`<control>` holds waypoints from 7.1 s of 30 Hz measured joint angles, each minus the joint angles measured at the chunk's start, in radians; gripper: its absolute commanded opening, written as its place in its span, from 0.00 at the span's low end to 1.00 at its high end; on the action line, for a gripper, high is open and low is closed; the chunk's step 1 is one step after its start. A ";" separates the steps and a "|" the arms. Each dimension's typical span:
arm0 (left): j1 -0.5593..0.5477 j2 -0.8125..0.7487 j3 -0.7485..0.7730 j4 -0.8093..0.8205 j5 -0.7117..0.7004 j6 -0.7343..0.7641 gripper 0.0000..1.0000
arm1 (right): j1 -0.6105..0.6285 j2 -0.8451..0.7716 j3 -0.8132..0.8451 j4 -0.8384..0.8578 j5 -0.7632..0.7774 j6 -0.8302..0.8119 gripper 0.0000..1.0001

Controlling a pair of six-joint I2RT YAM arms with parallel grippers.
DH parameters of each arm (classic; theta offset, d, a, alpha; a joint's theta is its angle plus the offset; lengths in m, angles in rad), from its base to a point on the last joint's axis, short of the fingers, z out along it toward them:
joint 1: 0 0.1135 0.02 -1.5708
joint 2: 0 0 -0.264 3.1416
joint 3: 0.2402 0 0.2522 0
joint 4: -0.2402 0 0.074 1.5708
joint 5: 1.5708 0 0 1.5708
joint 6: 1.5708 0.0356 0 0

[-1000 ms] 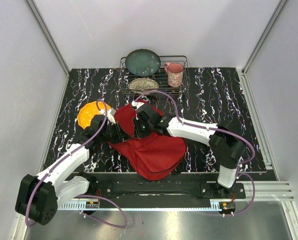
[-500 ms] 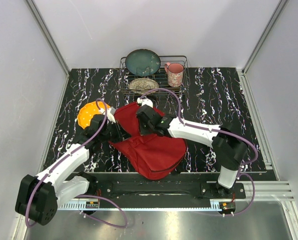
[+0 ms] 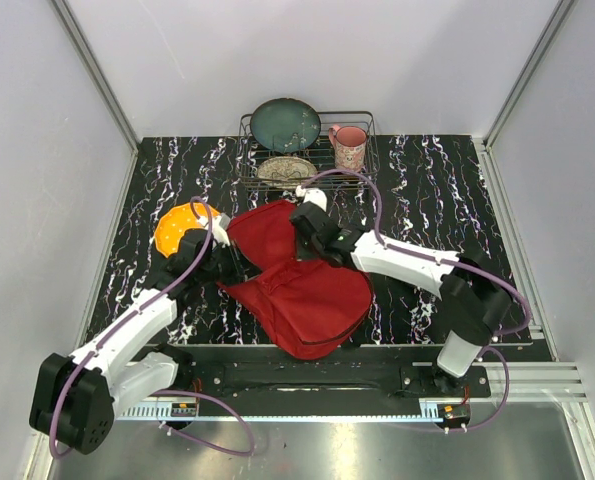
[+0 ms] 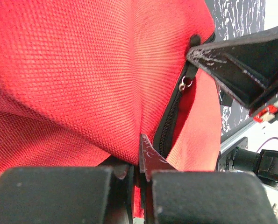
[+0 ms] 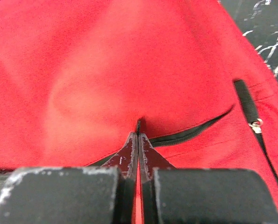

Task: Pack the student bag
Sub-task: Zip the student bag at the center of the board, then adjust the student bag at the center of the board.

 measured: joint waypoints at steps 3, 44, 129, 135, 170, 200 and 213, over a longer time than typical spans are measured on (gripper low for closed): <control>0.004 -0.008 0.000 0.000 0.002 0.001 0.00 | -0.029 -0.032 -0.030 0.006 0.006 0.000 0.00; 0.040 0.270 0.325 -0.131 0.027 0.251 0.87 | 0.006 -0.457 -0.348 0.065 0.153 0.020 0.00; 0.022 0.267 0.130 -0.014 0.064 0.176 0.00 | -0.227 -0.164 -0.177 -0.050 0.008 -0.022 0.46; 0.022 0.267 0.130 -0.014 0.064 0.176 0.00 | -0.227 -0.209 -0.206 0.006 -0.132 0.078 0.51; 0.022 0.267 0.130 -0.013 0.068 0.176 0.00 | -0.190 -0.037 -0.095 -0.087 -0.092 0.231 0.05; 0.047 0.222 0.130 -0.009 0.111 0.165 0.00 | -0.277 -0.230 -0.286 0.009 0.028 0.021 0.00; -0.011 0.342 0.214 -0.022 0.129 0.169 0.04 | -0.323 -0.364 -0.362 0.011 0.130 0.033 0.62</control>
